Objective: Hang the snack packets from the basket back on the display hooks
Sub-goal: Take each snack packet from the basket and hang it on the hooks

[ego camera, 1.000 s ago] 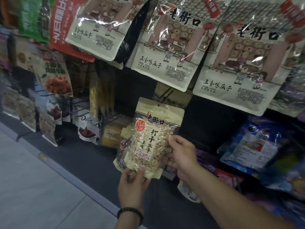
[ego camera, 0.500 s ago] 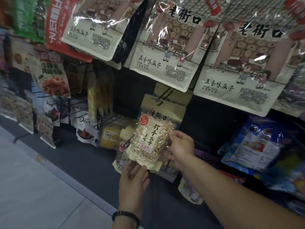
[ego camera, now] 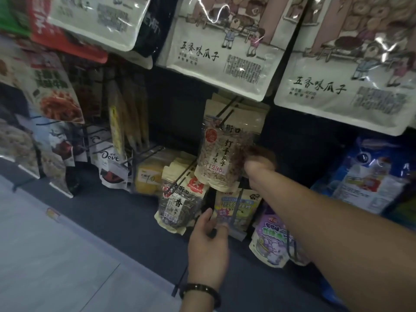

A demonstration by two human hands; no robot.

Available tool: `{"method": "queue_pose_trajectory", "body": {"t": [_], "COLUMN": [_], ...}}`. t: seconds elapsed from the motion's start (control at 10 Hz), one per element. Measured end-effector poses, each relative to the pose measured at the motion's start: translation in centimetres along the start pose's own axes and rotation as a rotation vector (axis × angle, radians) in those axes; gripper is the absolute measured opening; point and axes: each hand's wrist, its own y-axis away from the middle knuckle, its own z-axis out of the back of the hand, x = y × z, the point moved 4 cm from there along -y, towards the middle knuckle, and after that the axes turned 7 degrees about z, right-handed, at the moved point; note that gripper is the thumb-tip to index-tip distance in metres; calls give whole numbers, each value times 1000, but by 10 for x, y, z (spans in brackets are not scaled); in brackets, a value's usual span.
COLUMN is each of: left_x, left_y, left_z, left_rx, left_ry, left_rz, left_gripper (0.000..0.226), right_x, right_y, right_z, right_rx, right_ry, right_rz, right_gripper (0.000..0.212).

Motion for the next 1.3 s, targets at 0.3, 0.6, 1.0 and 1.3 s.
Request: {"method": "queue_pose_trajectory", "body": {"t": [0.3, 0.6, 1.0, 1.3], "left_x": [-4, 35, 135, 225], "left_y": [23, 101, 310, 372], "left_z": [-20, -67, -77, -81], "left_rx": [-148, 180, 723, 888], "left_ry": [-239, -645, -1267, -1423], "left_rz": [-93, -11, -100, -29], "left_gripper": [50, 13, 23, 13], "right_x": [0, -29, -137, -266], "right_y": [7, 140, 410, 550], "right_z": [16, 107, 370, 513], "right_rx": [54, 416, 207, 70], "right_ry": [237, 422, 440, 514], "right_rz": [33, 133, -94, -488], "right_gripper": [10, 15, 23, 11]}}
